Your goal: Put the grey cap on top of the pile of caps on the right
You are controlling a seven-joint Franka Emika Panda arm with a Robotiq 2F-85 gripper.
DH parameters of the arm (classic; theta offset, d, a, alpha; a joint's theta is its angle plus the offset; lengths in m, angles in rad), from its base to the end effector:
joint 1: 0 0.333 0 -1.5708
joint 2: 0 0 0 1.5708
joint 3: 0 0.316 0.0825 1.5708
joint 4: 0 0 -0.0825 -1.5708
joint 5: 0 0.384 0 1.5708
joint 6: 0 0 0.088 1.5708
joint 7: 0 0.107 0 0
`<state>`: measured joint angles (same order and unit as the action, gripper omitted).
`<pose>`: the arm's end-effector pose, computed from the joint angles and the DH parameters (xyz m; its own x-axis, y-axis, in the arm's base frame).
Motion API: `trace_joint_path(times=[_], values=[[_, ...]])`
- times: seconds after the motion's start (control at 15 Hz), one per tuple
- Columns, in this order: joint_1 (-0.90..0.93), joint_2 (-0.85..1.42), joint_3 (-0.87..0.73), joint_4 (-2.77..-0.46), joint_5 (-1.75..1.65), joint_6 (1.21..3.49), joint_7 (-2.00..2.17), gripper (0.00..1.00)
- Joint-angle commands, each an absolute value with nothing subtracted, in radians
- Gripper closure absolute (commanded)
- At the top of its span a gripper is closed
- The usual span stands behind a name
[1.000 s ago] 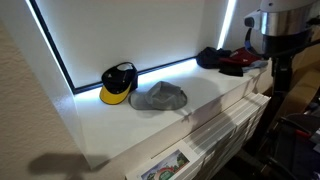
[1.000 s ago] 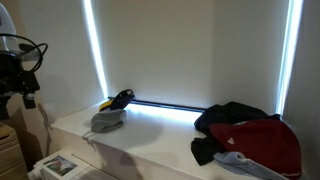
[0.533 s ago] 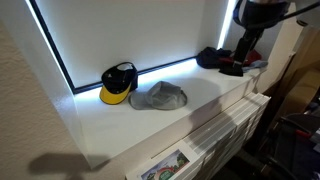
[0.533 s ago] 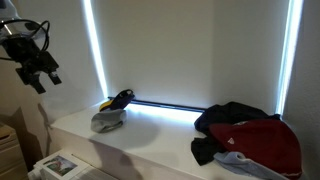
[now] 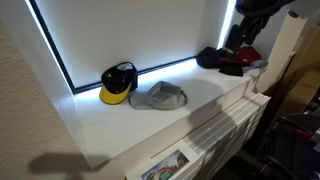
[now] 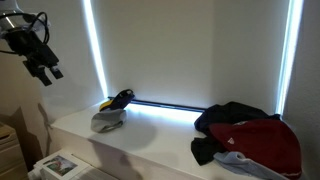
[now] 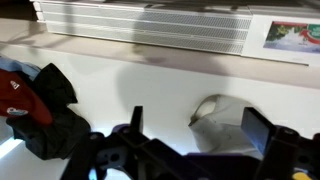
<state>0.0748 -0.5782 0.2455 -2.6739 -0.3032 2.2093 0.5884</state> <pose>0.3565 0.1051 0.4221 0.9632 -0.0867 0.2545 -0.1611 -0.9440 0.2879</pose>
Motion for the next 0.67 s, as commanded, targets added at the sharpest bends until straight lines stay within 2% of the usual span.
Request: trace_joint_path(times=[0.0,0.4,0.6], values=[[0.029,-0.464,0.308,-2.656,-0.246,2.371,0.783,0.00],[-0.083,-0.199,0.408,-2.636,-0.352,2.762,1.247,0.00],[-0.181,-0.080,0.416,-2.587,-0.464,2.842,1.449,0.00]])
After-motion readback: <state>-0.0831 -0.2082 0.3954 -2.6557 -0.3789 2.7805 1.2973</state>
